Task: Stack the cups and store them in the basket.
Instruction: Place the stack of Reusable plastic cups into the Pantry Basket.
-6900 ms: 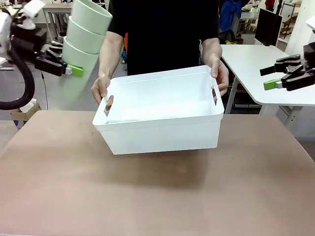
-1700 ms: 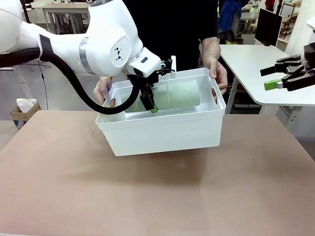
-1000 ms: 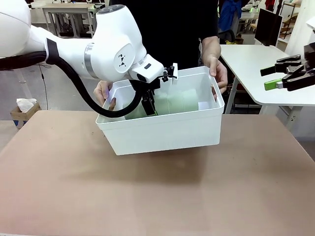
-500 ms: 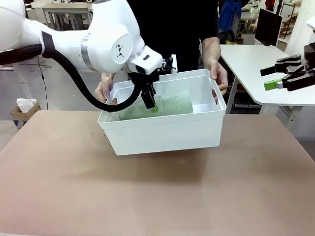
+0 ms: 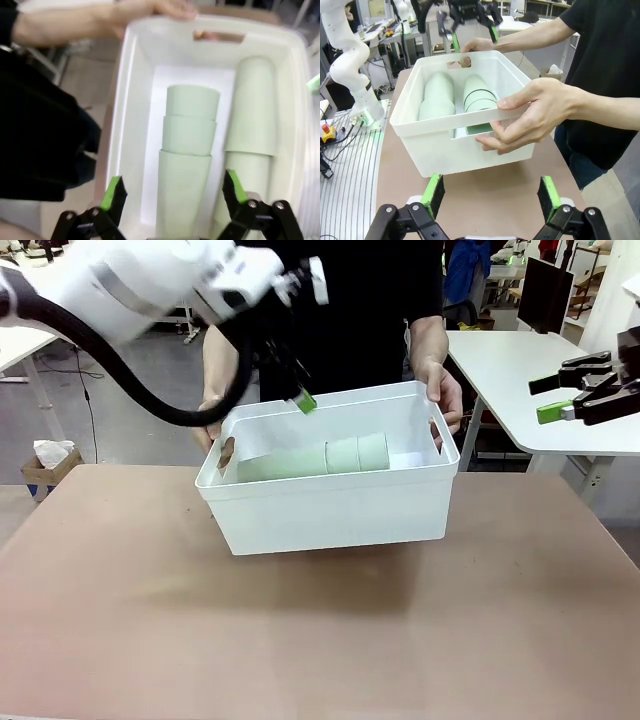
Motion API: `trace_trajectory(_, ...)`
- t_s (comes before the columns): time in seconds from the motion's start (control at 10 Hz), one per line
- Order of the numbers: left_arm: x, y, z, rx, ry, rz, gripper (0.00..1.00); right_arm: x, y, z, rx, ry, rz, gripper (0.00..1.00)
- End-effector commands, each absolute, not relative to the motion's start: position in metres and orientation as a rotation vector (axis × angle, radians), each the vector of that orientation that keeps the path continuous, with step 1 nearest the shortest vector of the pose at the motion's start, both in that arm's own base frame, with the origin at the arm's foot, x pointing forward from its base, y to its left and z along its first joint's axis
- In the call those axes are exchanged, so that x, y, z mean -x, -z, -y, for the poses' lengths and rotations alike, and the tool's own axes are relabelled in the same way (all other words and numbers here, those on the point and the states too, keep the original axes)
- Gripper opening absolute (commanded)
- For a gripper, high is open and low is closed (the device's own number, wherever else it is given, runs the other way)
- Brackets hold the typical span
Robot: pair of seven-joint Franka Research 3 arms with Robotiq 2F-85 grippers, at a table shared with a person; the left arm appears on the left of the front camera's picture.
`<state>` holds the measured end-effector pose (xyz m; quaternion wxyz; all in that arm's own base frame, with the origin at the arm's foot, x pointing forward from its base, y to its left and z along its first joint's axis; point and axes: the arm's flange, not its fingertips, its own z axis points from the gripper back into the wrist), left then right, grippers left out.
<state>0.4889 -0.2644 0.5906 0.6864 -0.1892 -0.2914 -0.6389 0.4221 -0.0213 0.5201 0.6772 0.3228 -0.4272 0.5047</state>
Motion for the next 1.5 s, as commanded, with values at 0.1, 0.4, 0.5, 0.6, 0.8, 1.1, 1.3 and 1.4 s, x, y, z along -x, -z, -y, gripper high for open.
trace_trajectory(0.1,-0.466,-0.608,0.174,0.567,1.343,0.751,1.00,-0.423,-0.524,0.019,-0.736,-1.119,0.970,1.00)
trace_trajectory(0.4,-0.447,-0.604,0.072,0.674,1.233,0.883,1.00,-0.423,-0.524,0.019,-0.736,-1.119,0.970,1.00)
trace_trajectory(0.5,-0.443,-0.596,0.051,0.700,1.210,0.904,1.00,-0.423,-0.524,0.019,-0.736,-1.119,0.970,1.00)
trace_trajectory(0.6,-0.441,-0.580,0.039,0.713,1.195,0.898,1.00,-0.423,-0.524,0.019,-0.736,-1.119,0.970,1.00)
trace_trajectory(0.8,-0.438,-0.556,0.018,0.760,1.195,0.909,1.00,-0.423,-0.524,0.019,-0.736,-1.119,0.970,1.00)
trace_trajectory(1.1,-0.438,-0.552,0.013,0.739,1.186,0.874,1.00,-0.423,-0.524,0.019,-0.736,-1.119,0.970,1.00)
trace_trajectory(1.3,-0.438,-0.552,0.013,0.739,1.186,0.874,1.00,-0.423,-0.524,0.019,-0.736,-1.119,0.970,1.00)
trace_trajectory(1.4,-0.438,-0.552,0.013,0.739,1.186,0.874,1.00,-0.423,-0.524,0.019,-0.736,-1.119,0.970,1.00)
